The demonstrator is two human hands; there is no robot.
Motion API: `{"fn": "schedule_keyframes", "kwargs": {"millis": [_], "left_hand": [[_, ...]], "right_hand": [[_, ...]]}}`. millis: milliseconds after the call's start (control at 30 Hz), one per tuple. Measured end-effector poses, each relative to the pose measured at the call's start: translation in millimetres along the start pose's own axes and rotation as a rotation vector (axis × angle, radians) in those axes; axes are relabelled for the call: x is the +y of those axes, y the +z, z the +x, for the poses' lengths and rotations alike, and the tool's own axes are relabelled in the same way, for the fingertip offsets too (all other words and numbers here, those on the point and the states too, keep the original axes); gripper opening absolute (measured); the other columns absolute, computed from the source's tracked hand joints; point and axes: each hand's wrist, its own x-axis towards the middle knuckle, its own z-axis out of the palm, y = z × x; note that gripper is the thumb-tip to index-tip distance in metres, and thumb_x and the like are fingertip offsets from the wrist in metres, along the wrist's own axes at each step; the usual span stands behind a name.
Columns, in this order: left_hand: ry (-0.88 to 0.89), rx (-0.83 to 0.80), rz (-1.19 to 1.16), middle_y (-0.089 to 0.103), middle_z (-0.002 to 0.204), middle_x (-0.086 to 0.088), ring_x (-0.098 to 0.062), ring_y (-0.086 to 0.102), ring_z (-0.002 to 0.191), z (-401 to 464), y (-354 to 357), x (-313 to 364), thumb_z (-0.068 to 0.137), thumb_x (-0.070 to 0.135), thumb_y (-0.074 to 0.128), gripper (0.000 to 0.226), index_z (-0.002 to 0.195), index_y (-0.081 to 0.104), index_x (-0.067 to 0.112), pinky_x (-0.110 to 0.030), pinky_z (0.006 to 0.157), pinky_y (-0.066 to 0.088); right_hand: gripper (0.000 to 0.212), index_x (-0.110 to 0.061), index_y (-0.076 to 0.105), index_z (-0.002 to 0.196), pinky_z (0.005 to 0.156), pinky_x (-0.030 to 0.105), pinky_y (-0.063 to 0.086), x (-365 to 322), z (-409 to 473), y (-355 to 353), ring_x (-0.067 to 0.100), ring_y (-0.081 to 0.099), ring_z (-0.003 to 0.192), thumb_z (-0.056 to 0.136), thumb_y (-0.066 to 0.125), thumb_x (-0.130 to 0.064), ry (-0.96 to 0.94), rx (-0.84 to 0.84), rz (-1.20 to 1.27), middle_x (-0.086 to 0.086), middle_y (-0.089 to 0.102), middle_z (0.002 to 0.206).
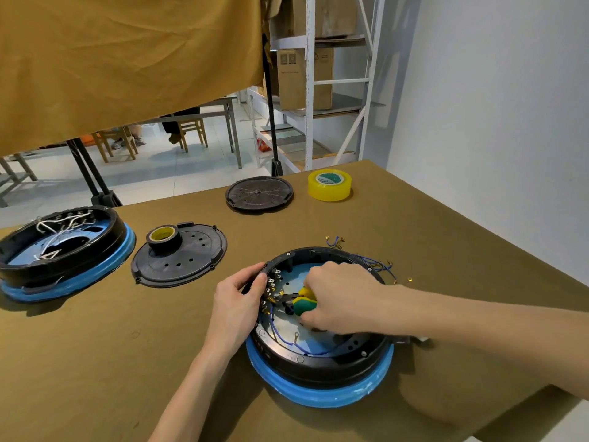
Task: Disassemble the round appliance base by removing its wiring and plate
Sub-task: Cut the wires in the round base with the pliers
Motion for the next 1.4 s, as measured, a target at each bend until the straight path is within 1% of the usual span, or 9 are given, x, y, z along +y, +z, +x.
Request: {"fn": "schedule_keyframes", "kwargs": {"millis": [233,367,467,567,733,800,933,1267,1400], "left_hand": [[-0.004,0.022,-0.013,0.070,0.122,0.013,0.008,0.059,0.111,2,1,-2,0.103,0.025,0.060,0.031,0.133,0.069,0.024,-0.011,0.086,0.045],[-0.023,0.032,-0.050,0.069,0.116,0.017,0.011,0.059,0.107,1,3,-3,0.102,0.025,0.061,0.030,0.131,0.069,0.026,-0.004,0.075,0.045],[-0.032,0.030,-0.068,0.070,0.118,0.015,0.008,0.061,0.108,-1,2,-4,0.102,0.026,0.061,0.030,0.131,0.069,0.026,-0.004,0.076,0.048],[-0.032,0.030,-0.078,0.070,0.119,0.015,0.008,0.062,0.108,-1,2,-4,0.102,0.026,0.061,0.031,0.132,0.069,0.026,-0.008,0.079,0.049],[-0.025,0.032,-0.076,0.068,0.115,0.020,0.019,0.059,0.102,-1,2,-4,0.102,0.025,0.061,0.029,0.130,0.069,0.027,0.000,0.072,0.047],[-0.021,0.036,-0.076,0.068,0.115,0.021,0.021,0.059,0.101,-2,2,-4,0.102,0.025,0.061,0.028,0.129,0.069,0.027,0.001,0.073,0.046],[-0.019,0.039,-0.096,0.070,0.116,0.018,0.005,0.064,0.110,-4,2,-4,0.102,0.025,0.061,0.029,0.130,0.070,0.027,-0.008,0.079,0.051],[-0.010,0.044,-0.064,0.070,0.121,0.015,0.004,0.061,0.114,-2,1,-5,0.102,0.025,0.062,0.031,0.132,0.069,0.025,-0.010,0.087,0.048],[-0.017,0.054,-0.075,0.071,0.121,0.013,-0.002,0.064,0.115,-1,2,-5,0.101,0.025,0.063,0.030,0.130,0.070,0.024,-0.022,0.094,0.054]], "right_hand": [[0.040,-0.019,0.045,0.080,0.063,0.035,0.041,6,-10,0,0.028,0.054,0.075,0.091,0.063,-0.053,0.001,0.008,-0.032,-0.001,0.046,0.076],[0.045,-0.020,0.042,0.073,0.054,0.032,0.033,8,-9,-3,0.025,0.054,0.072,0.088,0.064,-0.056,-0.003,0.023,-0.006,-0.002,0.047,0.075],[0.040,-0.017,0.057,0.087,0.062,0.035,0.035,11,-13,0,0.024,0.052,0.077,0.090,0.061,-0.057,0.011,0.056,-0.074,0.000,0.049,0.087],[0.041,-0.016,0.060,0.100,0.071,0.035,0.031,17,-21,4,0.023,0.044,0.082,0.092,0.058,-0.056,0.014,0.085,-0.135,0.000,0.044,0.092],[0.045,-0.018,0.061,0.092,0.063,0.036,0.037,14,-23,-9,0.021,0.053,0.080,0.088,0.059,-0.062,-0.060,0.094,0.028,-0.002,0.048,0.089],[0.045,-0.016,0.060,0.090,0.064,0.036,0.038,5,-21,-8,0.021,0.052,0.077,0.089,0.061,-0.062,-0.091,0.061,0.007,-0.001,0.046,0.086],[0.046,-0.012,0.059,0.087,0.069,0.041,0.048,-3,-13,-3,0.024,0.056,0.082,0.089,0.062,-0.058,-0.099,0.007,0.041,0.003,0.053,0.089],[0.046,-0.022,0.030,0.071,0.059,0.033,0.033,-8,-7,-16,0.025,0.050,0.077,0.092,0.063,-0.046,-0.120,-0.074,-0.053,-0.001,0.041,0.082],[0.046,-0.020,0.032,0.070,0.051,0.030,0.029,-13,-4,-32,0.022,0.048,0.067,0.090,0.066,-0.044,-0.124,-0.129,-0.065,-0.001,0.041,0.076]]}}
